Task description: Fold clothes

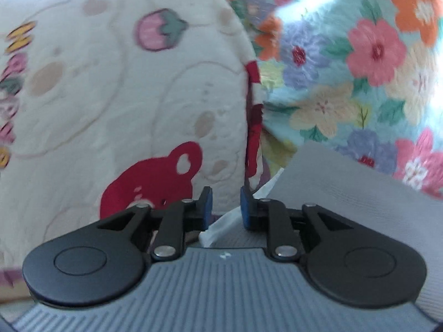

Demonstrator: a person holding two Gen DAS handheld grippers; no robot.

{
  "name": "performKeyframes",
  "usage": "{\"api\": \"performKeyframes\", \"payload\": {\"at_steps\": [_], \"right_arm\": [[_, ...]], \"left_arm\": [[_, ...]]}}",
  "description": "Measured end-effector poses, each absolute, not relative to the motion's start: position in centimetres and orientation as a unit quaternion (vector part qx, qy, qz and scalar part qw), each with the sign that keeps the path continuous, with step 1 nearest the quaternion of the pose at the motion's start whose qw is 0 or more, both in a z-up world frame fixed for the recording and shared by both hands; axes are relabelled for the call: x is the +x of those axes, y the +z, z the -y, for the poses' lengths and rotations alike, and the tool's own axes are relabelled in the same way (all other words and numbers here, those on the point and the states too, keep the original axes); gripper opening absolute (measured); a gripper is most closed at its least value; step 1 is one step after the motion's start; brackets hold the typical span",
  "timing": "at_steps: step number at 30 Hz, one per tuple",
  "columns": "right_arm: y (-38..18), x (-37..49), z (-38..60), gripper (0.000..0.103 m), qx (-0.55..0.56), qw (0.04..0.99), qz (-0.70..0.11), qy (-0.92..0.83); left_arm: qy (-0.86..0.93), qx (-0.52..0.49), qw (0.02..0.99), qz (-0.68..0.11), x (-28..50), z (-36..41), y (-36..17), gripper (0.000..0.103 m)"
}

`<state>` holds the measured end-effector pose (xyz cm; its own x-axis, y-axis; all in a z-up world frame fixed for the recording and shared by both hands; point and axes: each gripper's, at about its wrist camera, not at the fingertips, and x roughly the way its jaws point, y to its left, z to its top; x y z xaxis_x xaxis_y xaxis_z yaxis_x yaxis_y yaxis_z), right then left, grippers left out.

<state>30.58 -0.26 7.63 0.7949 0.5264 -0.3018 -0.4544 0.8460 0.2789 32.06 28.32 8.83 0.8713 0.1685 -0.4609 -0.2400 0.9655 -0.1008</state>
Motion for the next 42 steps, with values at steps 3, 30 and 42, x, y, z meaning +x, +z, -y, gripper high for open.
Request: {"api": "performKeyframes", "payload": {"at_steps": [3,30,42], "right_arm": [[6.9,31.0,0.7,0.068,0.071,0.965,-0.186,0.170],[8.6,2.2,4.5,0.089,0.040,0.938,-0.235,0.250],[7.1,-1.4,6.4,0.093,0.061,0.933,-0.255,0.246]], "left_arm": [[0.111,-0.056,0.961,-0.246,29.3,-28.3,10.1,0.039],[0.101,0.034,0.933,-0.342,1.1,-14.1,10.0,0.103],[0.078,0.041,0.929,-0.361,-2.3,-11.9,8.3,0.103]]}}
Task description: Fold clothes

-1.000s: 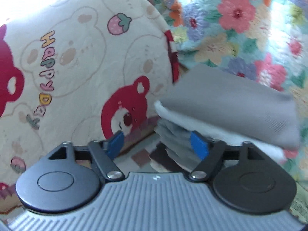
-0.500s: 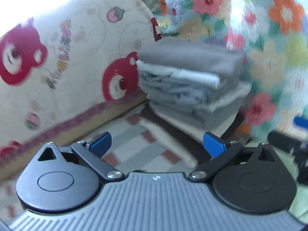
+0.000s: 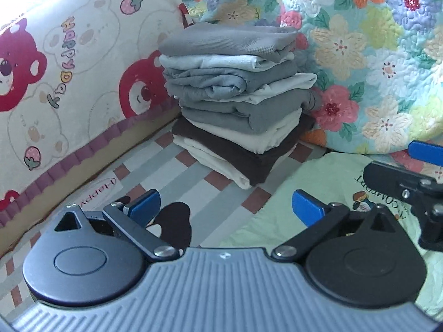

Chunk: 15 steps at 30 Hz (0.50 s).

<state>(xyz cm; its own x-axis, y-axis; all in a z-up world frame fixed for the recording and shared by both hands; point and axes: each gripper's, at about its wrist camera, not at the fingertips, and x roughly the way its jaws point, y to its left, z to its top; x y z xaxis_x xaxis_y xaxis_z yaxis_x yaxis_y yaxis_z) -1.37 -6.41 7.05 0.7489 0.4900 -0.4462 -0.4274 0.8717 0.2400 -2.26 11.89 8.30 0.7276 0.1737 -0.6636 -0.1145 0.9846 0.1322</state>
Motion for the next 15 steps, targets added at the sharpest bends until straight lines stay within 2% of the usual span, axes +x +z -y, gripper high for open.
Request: {"api": "performKeyframes", "payload": {"at_steps": [15], "right_arm": [[7.5,-2.0,6.2,0.094,0.060,0.937,-0.251,0.235]], "left_arm": [[0.083,0.074,0.931,-0.348,-2.4,-10.7,8.6,0.103]]}}
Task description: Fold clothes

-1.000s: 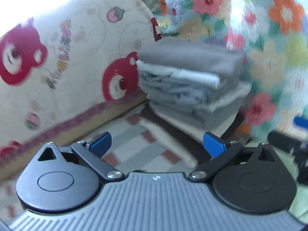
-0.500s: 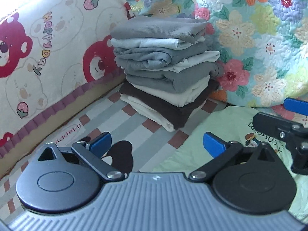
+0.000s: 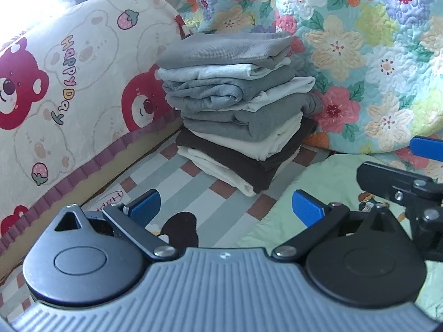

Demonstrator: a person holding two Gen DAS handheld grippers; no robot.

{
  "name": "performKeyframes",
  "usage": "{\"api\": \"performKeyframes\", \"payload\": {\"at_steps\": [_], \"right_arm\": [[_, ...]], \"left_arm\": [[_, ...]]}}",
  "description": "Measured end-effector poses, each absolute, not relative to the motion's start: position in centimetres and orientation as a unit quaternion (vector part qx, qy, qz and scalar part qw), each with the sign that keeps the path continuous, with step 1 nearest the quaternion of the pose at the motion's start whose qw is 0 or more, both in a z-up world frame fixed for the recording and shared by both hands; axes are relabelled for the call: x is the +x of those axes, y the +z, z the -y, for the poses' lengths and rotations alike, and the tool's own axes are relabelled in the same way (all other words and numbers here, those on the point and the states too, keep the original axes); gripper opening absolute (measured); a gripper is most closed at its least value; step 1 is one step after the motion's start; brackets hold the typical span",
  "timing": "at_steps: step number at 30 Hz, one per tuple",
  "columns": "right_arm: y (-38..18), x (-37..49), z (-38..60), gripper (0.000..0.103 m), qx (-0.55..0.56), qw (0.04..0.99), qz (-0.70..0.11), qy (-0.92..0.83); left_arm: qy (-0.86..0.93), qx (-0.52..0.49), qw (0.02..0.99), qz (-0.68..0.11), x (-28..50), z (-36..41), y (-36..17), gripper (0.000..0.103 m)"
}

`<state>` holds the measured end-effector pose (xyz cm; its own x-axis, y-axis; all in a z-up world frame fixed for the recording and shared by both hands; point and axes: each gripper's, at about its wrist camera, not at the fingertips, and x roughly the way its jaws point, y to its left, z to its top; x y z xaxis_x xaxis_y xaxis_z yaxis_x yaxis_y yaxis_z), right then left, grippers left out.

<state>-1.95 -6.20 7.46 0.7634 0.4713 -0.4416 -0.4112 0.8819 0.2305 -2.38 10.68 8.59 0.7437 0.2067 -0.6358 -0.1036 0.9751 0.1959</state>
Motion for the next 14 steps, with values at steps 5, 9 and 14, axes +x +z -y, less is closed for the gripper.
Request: {"api": "performKeyframes", "payload": {"at_steps": [5,9,14], "right_arm": [[7.44,-1.84,6.40,0.094,0.068,0.936,-0.256,0.233],[7.24,-1.57,6.52,0.094,0.079,0.934,-0.267,0.223],[6.85,-1.46,6.62,0.095,0.081,0.933,-0.276,0.219]], "left_arm": [[0.077,0.076,0.931,-0.349,-2.34,-10.55,8.57,0.103],[0.079,0.084,0.931,-0.346,-2.33,-10.28,8.59,0.103],[0.082,0.084,0.931,-0.344,-2.35,-10.21,8.63,0.103]]}}
